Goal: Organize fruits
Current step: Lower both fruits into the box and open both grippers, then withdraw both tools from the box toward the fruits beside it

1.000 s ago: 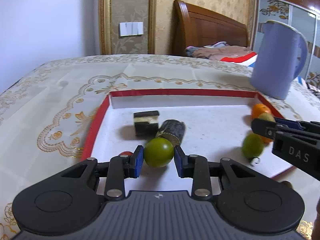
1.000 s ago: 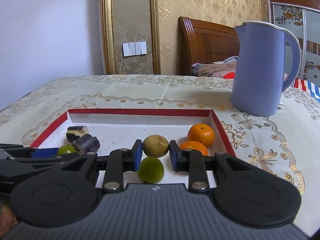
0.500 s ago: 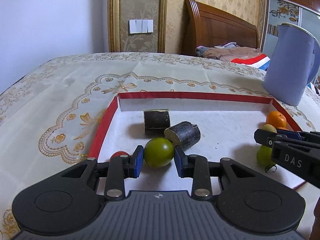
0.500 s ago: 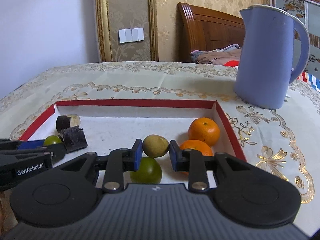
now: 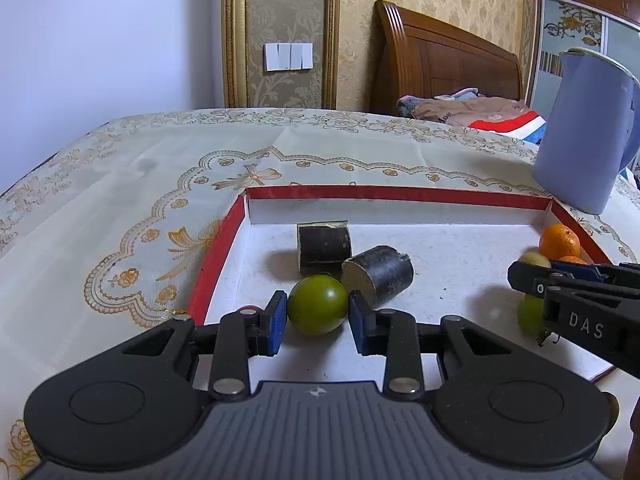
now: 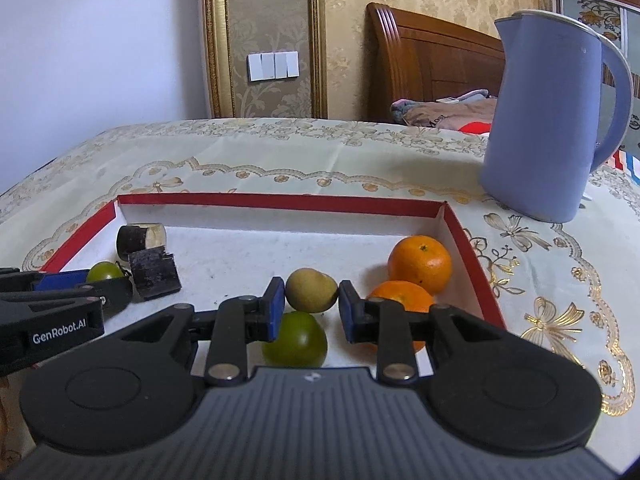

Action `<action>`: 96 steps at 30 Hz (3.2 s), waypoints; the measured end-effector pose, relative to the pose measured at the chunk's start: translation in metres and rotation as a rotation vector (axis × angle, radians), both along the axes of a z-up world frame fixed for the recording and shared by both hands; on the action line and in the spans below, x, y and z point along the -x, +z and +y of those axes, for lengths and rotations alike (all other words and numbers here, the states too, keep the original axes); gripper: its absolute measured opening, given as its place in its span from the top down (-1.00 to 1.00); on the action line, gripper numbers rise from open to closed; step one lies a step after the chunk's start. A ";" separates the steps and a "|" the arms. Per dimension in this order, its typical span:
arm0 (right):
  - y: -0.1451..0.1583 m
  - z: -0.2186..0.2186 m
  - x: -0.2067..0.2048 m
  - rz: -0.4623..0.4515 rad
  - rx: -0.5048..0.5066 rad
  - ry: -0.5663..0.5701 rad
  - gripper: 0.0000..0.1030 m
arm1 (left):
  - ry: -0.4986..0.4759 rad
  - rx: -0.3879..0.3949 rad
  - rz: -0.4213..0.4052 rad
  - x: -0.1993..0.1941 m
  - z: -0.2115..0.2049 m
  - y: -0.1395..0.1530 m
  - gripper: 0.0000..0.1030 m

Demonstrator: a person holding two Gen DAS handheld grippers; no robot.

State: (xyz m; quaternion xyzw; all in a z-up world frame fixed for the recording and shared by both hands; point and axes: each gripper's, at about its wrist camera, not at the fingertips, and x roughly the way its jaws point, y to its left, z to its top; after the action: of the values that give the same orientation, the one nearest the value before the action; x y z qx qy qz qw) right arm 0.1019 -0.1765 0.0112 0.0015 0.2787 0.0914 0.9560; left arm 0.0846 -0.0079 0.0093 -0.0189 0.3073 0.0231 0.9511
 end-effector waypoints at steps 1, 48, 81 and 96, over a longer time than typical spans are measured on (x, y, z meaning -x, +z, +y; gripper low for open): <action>0.000 -0.002 0.002 0.000 -0.013 -0.001 0.48 | -0.001 0.006 0.000 0.000 0.001 0.000 0.37; 0.001 -0.059 0.073 -0.129 -0.186 -0.176 -0.48 | 0.027 -0.021 -0.231 0.055 0.003 0.022 -0.39; -0.015 -0.103 0.100 -0.134 -0.312 -0.290 -0.80 | -0.195 0.040 -0.038 0.107 -0.060 0.007 -0.40; -0.014 -0.102 0.101 -0.126 -0.308 -0.291 -0.89 | -0.173 0.058 0.012 0.086 -0.062 -0.007 -0.41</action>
State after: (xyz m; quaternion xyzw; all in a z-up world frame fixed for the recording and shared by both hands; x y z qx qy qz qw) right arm 0.0009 -0.2789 -0.0030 0.1818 0.1982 -0.0063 0.9631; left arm -0.0014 -0.0703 0.0019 -0.0197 0.3140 -0.0677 0.9468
